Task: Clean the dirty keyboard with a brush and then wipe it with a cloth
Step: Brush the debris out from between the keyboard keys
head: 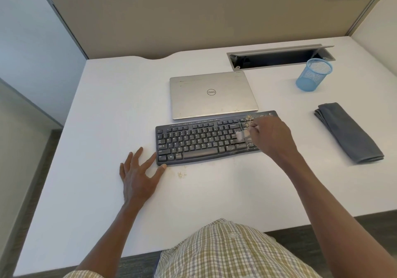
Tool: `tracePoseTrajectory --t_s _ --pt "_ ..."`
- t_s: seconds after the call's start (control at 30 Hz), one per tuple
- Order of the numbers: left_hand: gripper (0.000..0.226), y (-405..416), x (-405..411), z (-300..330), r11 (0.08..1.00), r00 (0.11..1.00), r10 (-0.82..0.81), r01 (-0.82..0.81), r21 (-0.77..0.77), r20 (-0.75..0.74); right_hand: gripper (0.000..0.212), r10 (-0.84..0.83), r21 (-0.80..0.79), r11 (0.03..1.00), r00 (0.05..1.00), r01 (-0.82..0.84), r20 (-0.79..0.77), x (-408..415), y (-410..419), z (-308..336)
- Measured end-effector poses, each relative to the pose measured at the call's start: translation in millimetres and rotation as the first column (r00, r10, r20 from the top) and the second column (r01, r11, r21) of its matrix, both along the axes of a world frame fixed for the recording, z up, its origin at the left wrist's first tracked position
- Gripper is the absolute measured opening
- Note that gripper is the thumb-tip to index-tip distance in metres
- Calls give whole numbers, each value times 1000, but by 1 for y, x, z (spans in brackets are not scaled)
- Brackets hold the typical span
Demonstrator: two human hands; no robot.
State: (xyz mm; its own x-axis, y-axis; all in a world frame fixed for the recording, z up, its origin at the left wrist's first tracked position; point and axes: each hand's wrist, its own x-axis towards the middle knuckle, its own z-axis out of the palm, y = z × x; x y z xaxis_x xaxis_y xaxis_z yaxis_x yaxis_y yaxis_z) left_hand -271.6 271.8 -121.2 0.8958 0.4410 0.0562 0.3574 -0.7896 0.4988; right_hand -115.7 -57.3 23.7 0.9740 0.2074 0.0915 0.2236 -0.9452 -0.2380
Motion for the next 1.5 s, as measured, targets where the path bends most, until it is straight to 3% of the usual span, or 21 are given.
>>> tracePoseTrajectory --t_s 0.17,0.47,0.8,1.03,1.17,1.27,1.4,1.5 --pt "62 -1 0 1 1000 1000 5 -5 -8 -3 23 -54 159 985 993 71 -106 -10 6 -20" --pt "51 0 0 -1 1000 1000 9 -9 -3 -13 20 -297 139 937 942 319 -158 -9 -29 -17" --pt "58 -1 0 1 1000 1000 3 -3 -1 6 20 -88 252 960 986 122 -143 -22 7 -25" --pt "57 1 0 -3 1000 1000 10 -10 5 -7 20 -176 139 973 980 187 -89 -29 -17 -21" --pt "60 0 0 -2 1000 1000 8 -8 2 2 19 -3 283 959 1000 5 -7 -36 3 -19" --pt "61 0 0 -1 1000 1000 6 -6 -2 6 18 101 268 959 994 -89 -34 -44 17 -33" --pt "62 0 0 0 1000 1000 9 -9 2 -4 15 62 180 982 998 -59 -12 -47 6 -47" --pt "62 0 0 -1 1000 1000 13 -13 -5 -12 16 -57 128 990 998 52 36 -47 -13 -49"
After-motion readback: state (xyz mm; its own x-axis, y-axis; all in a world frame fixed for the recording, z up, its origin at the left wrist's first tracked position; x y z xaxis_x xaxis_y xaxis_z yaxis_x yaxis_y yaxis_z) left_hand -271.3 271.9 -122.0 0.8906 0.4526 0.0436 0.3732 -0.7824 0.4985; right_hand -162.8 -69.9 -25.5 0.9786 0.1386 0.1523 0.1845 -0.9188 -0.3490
